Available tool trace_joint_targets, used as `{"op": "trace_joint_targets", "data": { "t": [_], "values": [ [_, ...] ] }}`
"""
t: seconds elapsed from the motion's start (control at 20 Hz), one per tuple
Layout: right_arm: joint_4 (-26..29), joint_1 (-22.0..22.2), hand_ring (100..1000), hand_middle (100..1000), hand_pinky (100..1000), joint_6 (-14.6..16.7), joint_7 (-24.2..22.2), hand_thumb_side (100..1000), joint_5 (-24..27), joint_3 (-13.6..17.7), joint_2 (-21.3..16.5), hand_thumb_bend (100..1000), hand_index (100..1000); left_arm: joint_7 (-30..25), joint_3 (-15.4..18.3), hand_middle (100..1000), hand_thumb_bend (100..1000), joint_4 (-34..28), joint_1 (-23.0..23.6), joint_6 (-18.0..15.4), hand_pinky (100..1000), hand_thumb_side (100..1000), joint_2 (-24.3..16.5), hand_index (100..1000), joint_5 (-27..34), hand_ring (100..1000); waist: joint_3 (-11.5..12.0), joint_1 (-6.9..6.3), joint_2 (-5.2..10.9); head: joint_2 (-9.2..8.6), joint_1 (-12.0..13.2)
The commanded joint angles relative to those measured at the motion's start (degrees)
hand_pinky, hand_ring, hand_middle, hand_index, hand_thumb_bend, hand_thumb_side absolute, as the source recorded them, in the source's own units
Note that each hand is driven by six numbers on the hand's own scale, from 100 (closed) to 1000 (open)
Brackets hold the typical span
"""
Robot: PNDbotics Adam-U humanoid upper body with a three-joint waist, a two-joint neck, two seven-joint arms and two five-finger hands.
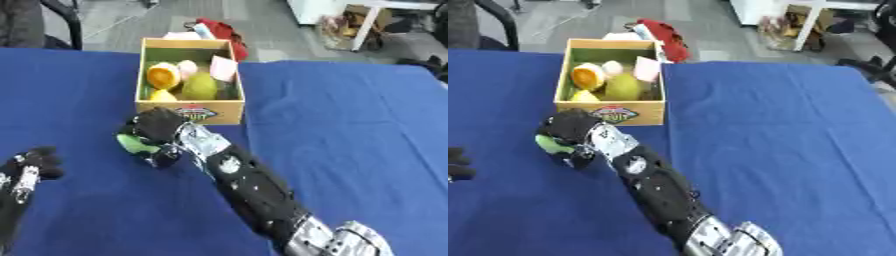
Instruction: Pick up objects on the table and place them in the box.
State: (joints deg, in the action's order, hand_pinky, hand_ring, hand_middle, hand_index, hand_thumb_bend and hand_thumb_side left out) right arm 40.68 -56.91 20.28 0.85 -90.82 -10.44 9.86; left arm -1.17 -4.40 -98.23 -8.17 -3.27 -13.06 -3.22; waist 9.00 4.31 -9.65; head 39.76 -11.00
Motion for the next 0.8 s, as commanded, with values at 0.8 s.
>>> {"op": "trace_joint_targets", "data": {
  "t": [0.8],
  "values": [
    [3.82, -11.07, 461, 447, 443, -10.25, 3.23, 194, 29.22, 9.46, -12.20, 100, 705, -0.57, -0.55, 580, 100, -0.99, -1.20, -0.05, 671, 755, -0.72, 751, -0.02, 569, 2.88, -0.61, 0.21, -2.06, 0.85]
  ]
}}
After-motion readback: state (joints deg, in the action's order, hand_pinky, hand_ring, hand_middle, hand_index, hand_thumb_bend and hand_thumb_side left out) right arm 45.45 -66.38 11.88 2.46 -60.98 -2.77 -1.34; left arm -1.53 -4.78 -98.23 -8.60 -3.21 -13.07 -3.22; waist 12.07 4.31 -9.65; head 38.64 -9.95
